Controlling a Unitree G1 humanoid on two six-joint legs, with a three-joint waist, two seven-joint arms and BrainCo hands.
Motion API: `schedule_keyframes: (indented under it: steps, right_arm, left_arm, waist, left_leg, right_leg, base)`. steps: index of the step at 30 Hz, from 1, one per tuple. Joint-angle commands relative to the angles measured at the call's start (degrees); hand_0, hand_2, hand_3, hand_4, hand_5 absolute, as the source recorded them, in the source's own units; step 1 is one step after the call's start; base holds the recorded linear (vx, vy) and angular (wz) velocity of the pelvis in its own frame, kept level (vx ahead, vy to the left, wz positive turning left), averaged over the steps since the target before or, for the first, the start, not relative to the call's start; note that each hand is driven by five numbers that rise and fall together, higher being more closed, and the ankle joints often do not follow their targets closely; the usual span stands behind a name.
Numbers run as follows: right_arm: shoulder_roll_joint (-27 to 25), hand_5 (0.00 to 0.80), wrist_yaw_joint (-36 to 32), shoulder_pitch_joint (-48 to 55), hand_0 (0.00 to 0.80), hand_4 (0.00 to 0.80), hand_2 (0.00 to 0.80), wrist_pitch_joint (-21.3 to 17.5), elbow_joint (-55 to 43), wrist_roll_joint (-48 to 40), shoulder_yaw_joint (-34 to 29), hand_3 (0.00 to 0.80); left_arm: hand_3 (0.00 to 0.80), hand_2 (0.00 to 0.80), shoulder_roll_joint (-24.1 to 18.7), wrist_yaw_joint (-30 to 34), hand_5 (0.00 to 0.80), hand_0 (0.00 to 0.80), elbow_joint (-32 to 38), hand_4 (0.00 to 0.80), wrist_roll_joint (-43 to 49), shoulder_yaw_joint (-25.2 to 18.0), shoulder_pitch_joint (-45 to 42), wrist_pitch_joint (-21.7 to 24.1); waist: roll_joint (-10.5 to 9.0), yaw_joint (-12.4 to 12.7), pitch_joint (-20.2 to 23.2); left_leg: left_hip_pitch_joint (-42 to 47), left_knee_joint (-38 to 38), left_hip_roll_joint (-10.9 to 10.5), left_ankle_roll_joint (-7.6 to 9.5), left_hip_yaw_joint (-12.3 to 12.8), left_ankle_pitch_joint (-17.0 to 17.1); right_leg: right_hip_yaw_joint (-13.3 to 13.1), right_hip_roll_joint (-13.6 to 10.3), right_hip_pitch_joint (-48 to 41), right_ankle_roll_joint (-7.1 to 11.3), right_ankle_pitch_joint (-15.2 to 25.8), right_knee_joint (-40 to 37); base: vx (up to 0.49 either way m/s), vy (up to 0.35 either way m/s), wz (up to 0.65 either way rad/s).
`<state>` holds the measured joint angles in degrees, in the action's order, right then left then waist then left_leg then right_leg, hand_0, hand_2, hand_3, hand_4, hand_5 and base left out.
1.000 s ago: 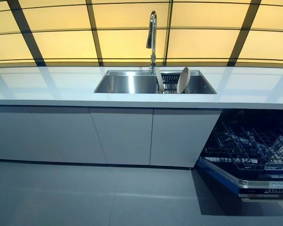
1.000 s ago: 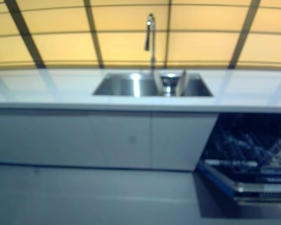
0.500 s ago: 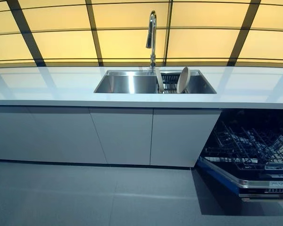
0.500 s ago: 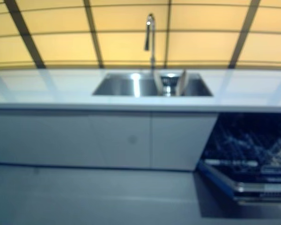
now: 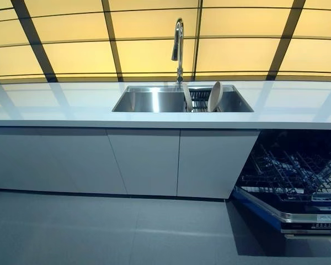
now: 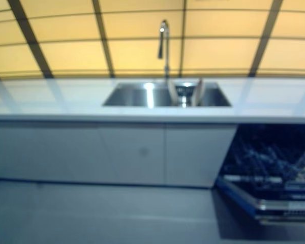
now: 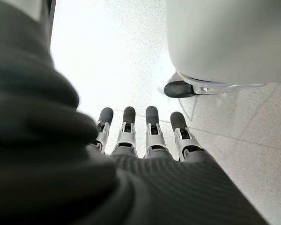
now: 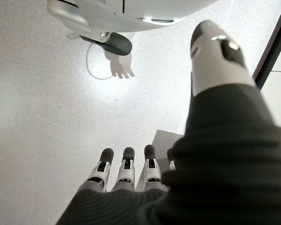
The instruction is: Take plates into dishwasher
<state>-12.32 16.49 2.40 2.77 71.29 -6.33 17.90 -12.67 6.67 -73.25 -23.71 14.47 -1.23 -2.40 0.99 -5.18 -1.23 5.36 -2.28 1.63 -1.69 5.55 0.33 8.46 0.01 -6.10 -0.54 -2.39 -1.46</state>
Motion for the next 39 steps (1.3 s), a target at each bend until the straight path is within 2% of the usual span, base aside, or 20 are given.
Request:
schedule_keyframes:
  steps: [1, 4, 5, 6, 7, 8, 9, 10, 11, 13, 16, 19, 25, 32, 35, 37, 38, 39]
  right_arm:
    - [-1.81, 0.0, 0.75, -4.9, 0.0, 0.0, 0.0, 1.65, 2.08, -1.83, 1.06, 0.0]
    - [-1.98, 0.0, 0.56, -4.62, 0.0, 0.0, 0.0, 2.6, 2.28, -1.59, 0.74, 0.0]
    - [-1.95, 0.0, 0.69, -4.49, 0.0, 0.0, 0.0, 2.54, 2.6, -1.58, 0.58, 0.0]
    - [-1.98, 0.0, 0.65, -4.48, 0.0, 0.0, 0.0, 1.98, 3.26, -1.72, 0.37, 0.0]
    - [-2.05, 0.0, 0.48, -4.4, 0.0, 0.0, 0.0, 1.55, 3.68, -1.32, 0.23, 0.0]
    - [-2.09, 0.0, 0.38, -4.36, 0.0, 0.0, 0.0, 1.28, 4.07, -1.1, 0.26, 0.0]
    - [-2.24, 0.0, 0.41, -4.41, 0.0, 0.0, 0.0, 0.92, 4.31, -0.91, 0.28, 0.0]
    - [-2.39, 0.0, 0.44, -4.31, 0.0, 0.0, 0.0, 0.52, 4.5, -0.68, 0.04, 0.0]
    - [-2.38, 0.0, 0.59, -4.18, 0.0, 0.0, 0.0, 0.28, 4.68, -0.79, -0.18, 0.0]
    - [-2.12, 0.0, 0.95, -4.0, 0.0, 0.0, 0.0, 0.09, 5.07, -1.31, -0.57, 0.0]
    - [-1.7, 0.0, 0.78, -3.49, 0.0, 0.0, 0.0, -0.54, 5.33, 0.56, -1.69, 0.0]
    - [-1.46, 0.0, 0.25, -3.03, 0.0, 0.0, 0.0, -1.95, 4.91, 3.19, -2.0, 0.0]
    - [-1.6, 0.0, 0.24, -3.45, 0.0, 0.0, 0.0, -1.04, 3.46, 2.53, -1.44, 0.0]
    - [-1.79, 0.0, 0.67, -4.31, 0.0, 0.0, 0.0, 0.03, 3.81, 0.97, -1.61, 0.0]
    - [-1.56, 0.0, 0.99, -4.55, 0.0, 0.0, 0.0, 0.45, 4.34, -0.77, -2.46, 0.0]
    - [-1.31, 0.0, 1.31, -4.56, 0.0, 0.0, 0.0, 0.64, 4.57, -0.42, -3.18, 0.0]
    - [-1.11, 0.0, 1.87, -4.51, 0.0, 0.0, 0.0, 0.58, 4.56, -0.56, -3.38, 0.0]
    - [-1.09, 0.0, 2.54, -4.37, 0.0, 0.0, 0.0, 0.01, 4.48, -1.26, -3.54, 0.0]
  left_arm:
    - [0.0, 0.0, 1.7, -1.26, 0.0, 0.0, -1.98, 0.0, -4.75, -3.21, 3.97, 1.86]
    - [0.0, 0.0, 2.21, -0.38, 0.0, 0.0, -1.91, 0.0, -7.95, -4.9, 3.39, 1.59]
    - [0.0, 0.0, 2.39, 0.03, 0.0, 0.0, -2.04, 0.0, -9.76, -5.46, 2.97, 1.81]
    - [0.0, 0.0, 2.6, -0.29, 0.0, 0.0, -2.38, 0.0, -11.69, -6.48, 2.17, 2.44]
    - [0.0, 0.0, 2.65, -0.1, 0.0, 0.0, -2.64, 0.0, -12.64, -6.9, 1.72, 2.57]
    - [0.0, 0.0, 2.78, -0.41, 0.0, 0.0, -2.99, 0.0, -13.76, -7.18, 1.4, 2.41]
    - [0.0, 0.0, 3.04, -1.07, 0.0, 0.0, -3.25, 0.0, -14.28, -7.49, 0.86, 2.79]
    - [0.0, 0.0, 3.35, -1.54, 0.0, 0.0, -3.58, 0.0, -14.73, -7.68, 0.29, 3.0]
    - [0.0, 0.0, 3.58, -1.83, 0.0, 0.0, -3.82, 0.0, -14.72, -7.84, -0.05, 2.92]
    - [0.0, 0.0, 3.73, -2.01, 0.0, 0.0, -4.38, 0.0, -14.32, -8.18, -0.26, 2.95]
    - [0.0, 0.0, 3.18, -2.06, 0.0, 0.0, -5.11, 0.0, -14.67, -8.34, -0.29, 3.13]
    - [0.0, 0.0, 2.43, -1.61, 0.0, 0.0, -4.84, 0.0, -12.23, -7.23, 0.56, 3.65]
    - [0.0, 0.0, 1.91, -1.18, 0.0, 0.0, -4.07, 0.0, -12.43, -5.38, 3.16, 3.84]
    - [0.0, 0.0, 2.63, -0.92, 0.0, 0.0, -4.24, 0.0, -9.5, -4.14, 3.14, 1.83]
    - [0.0, 0.0, 2.51, -1.3, 0.0, 0.0, -4.79, 0.0, -8.55, -4.46, 3.19, 1.44]
    - [0.0, 0.0, 2.22, -1.13, 0.0, 0.0, -4.7, 0.0, -7.73, -4.22, 3.39, 1.45]
    - [0.0, 0.0, 2.02, -1.0, 0.0, 0.0, -4.5, 0.0, -7.2, -3.87, 3.44, 1.67]
    - [0.0, 0.0, 1.82, -0.98, 0.0, 0.0, -4.26, 0.0, -6.97, -3.44, 3.5, 1.73]
  waist:
    - [-3.02, 1.36, -5.01]
    - [-3.01, 1.56, -6.5]
    - [-2.76, 1.84, -6.9]
    - [-2.19, 1.94, -7.11]
    - [-1.58, 1.93, -7.24]
    - [-0.77, 1.98, -7.32]
    - [-0.14, 2.22, -7.17]
    - [0.16, 2.55, -7.14]
    - [0.37, 2.51, -6.82]
    - [0.6, 2.29, -6.27]
    - [0.36, 2.1, -5.31]
    - [-0.22, 2.04, -3.88]
    - [-1.11, 2.03, -2.54]
    - [-1.62, 2.97, -1.8]
    - [-1.95, 2.81, -1.39]
    - [-2.17, 2.61, -1.08]
    - [-1.97, 2.52, -0.97]
    - [-1.67, 2.12, -1.11]
  left_leg:
    - [-9.66, 26.9, -2.97, 5.33, -0.33, -10.54]
    - [-15.65, 31.87, -3.2, 4.9, -0.05, -7.19]
    - [-16.68, 28.84, -4.15, 4.32, -0.52, -5.13]
    - [-16.73, 19.88, -4.84, 3.27, -0.75, -0.73]
    - [-16.04, 12.54, -4.95, 2.29, -1.56, 2.25]
    - [-15.56, 4.43, -4.97, 1.07, -3.62, 6.03]
    - [-15.77, -0.51, -5.17, 0.39, -6.59, 8.14]
    - [-15.73, -1.83, -5.35, 0.27, -8.38, 8.62]
    - [-15.63, -1.98, -5.43, 0.54, -8.7, 8.13]
    - [-15.12, -1.56, -5.38, 1.07, -7.47, 7.18]
    - [-13.86, 0.35, -6.13, 2.43, -8.48, 5.65]
    - [-12.21, 1.03, -5.87, 3.46, -6.03, 3.64]
    - [-12.1, 1.14, -5.06, 3.69, -3.19, 2.61]
    - [-14.14, 8.53, -5.57, 4.57, -2.5, -1.51]
    - [-14.12, 11.11, -6.21, 6.11, -2.16, -3.76]
    - [-12.29, 9.62, -7.48, 7.77, -3.28, -4.23]
    - [-10.11, 7.04, -8.58, 8.76, -4.12, -3.96]
    - [-8.41, 5.22, -9.21, 9.39, -4.45, -3.95]
  right_leg:
    - [-2.51, 3.08, 1.78, -3.21, -6.65, 9.57]
    - [-3.1, 3.89, 1.35, -4.02, -5.98, 9.88]
    - [-3.31, 4.18, 0.88, -3.84, -5.78, 9.8]
    - [-3.54, 4.7, 0.78, -3.51, -5.57, 9.83]
    - [-3.67, 5.12, 0.31, -3.29, -5.85, 9.71]
    - [-3.76, 5.76, -0.25, -3.15, -6.33, 9.76]
    - [-4.34, 6.2, -0.67, -3.08, -6.96, 10.18]
    - [-5.23, 6.22, -1.63, -3.1, -7.85, 10.44]
    - [-5.81, 6.09, -1.97, -3.02, -8.6, 10.87]
    - [-6.76, 5.62, -2.36, -2.66, -9.34, 11.49]
    - [-8.45, 4.53, -3.56, -1.99, -9.96, 11.51]
    - [-7.6, 3.09, -4.6, -1.04, -9.63, 10.11]
    - [-5.99, 1.09, -4.87, 0.35, -7.92, 7.82]
    - [-5.32, -1.12, -5.58, 1.19, -7.02, 6.82]
    - [-5.71, -2.16, -5.32, 2.19, -6.79, 9.96]
    - [-5.92, -4.07, -3.16, 3.82, -1.06, 18.13]
    - [-6.25, -6.15, 1.23, 4.87, 5.64, 27.79]
    - [-7.35, -6.51, 4.91, 5.24, 8.09, 34.88]
  base:
    - [0.002, -0.133, 0.09]
    - [0.014, -0.066, 0.11]
    - [0.1, -0.006, 0.18]
    - [0.163, 0.016, 0.17]
    - [0.228, 0.026, 0.05]
    - [0.248, 0.046, -0.06]
    - [0.313, 0.06, -0.03]
    - [0.342, 0.08, -0.01]
    - [0.387, 0.101, -0.15]
    - [0.296, 0.087, -0.35]
    - [0.382, 0.076, -0.39]
    - [0.379, 0.054, -0.42]
    - [0.192, 0.02, -0.12]
    - [0.174, 0.069, -0.04]
    - [0.248, 0.148, -0.15]
    - [0.238, 0.198, -0.06]
    - [0.189, 0.237, -0.2]
    - [0.198, 0.273, -0.37]
